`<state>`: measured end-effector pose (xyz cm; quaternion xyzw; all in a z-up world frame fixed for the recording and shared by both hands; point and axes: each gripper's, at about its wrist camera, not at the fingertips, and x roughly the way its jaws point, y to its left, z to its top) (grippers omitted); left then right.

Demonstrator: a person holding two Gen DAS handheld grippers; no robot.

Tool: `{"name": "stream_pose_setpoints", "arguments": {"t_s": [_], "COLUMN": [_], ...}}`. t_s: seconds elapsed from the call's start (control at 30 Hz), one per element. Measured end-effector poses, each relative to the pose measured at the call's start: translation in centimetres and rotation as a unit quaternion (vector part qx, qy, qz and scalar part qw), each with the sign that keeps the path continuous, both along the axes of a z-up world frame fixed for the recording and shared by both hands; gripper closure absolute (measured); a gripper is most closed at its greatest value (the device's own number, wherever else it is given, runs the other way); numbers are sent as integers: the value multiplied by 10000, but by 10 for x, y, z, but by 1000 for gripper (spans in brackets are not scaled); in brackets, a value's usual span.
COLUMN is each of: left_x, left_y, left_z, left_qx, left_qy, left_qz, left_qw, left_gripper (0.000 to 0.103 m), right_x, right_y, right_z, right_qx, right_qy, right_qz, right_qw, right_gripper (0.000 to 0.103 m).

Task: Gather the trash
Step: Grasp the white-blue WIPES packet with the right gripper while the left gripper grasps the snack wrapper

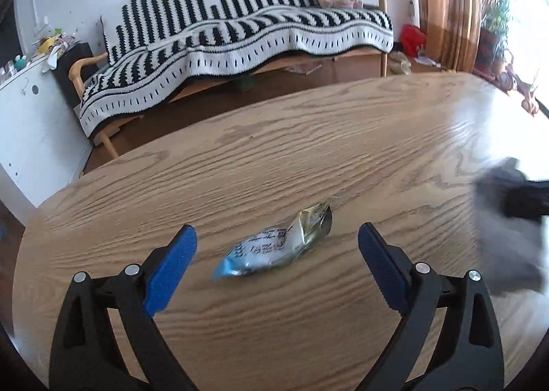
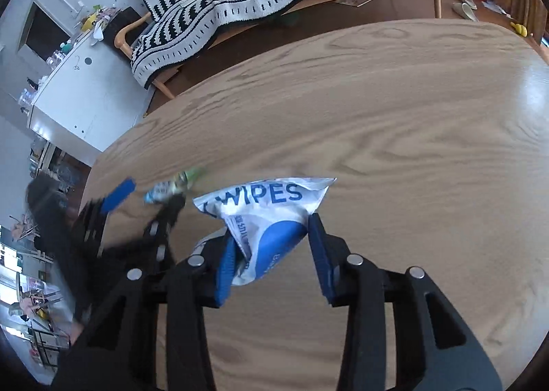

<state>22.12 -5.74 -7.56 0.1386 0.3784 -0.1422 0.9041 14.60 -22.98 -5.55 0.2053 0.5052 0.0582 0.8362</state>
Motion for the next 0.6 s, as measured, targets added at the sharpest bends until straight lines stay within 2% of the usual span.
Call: {"name": "stream_pose_setpoints", "arguments": {"t_s": [0.13, 0.17, 0.27, 0.37, 0.47, 0.53, 0.6], "left_x": [17, 19, 24, 21, 11, -2, -14], "left_y": [-3, -3, 0, -5, -11, -22, -34], "left_z": [-9, -9, -11, -10, -4, 4, 15], "left_qx": [-38, -71, -403, -282, -469, -383, -475], "left_qy": [291, 308, 564, 600, 756, 692, 661], "left_qz": [64, 85, 115, 139, 144, 72, -37], "left_qw": [9995, 9995, 9975, 9977, 9959, 9968, 9967], "left_gripper": [12, 16, 44, 84, 87, 87, 88], "right_x": [-30, -37, -58, -78, -100, -116, -131], "right_y": [-20, -25, -38, -51, -66, -78, -93], "right_z": [1, 2, 3, 11, 18, 20, 21], "right_qx": [-100, -146, -259, -414, -598, -709, -779], "right_qy": [15, -4, -6, -123, -270, -295, -306], "right_qz": [-44, -63, -99, -133, -225, -313, -445], "right_qw": [9999, 9999, 9996, 9990, 9976, 9966, 9955], "right_gripper": [63, 64, 64, 63, 63, 63, 64]}}
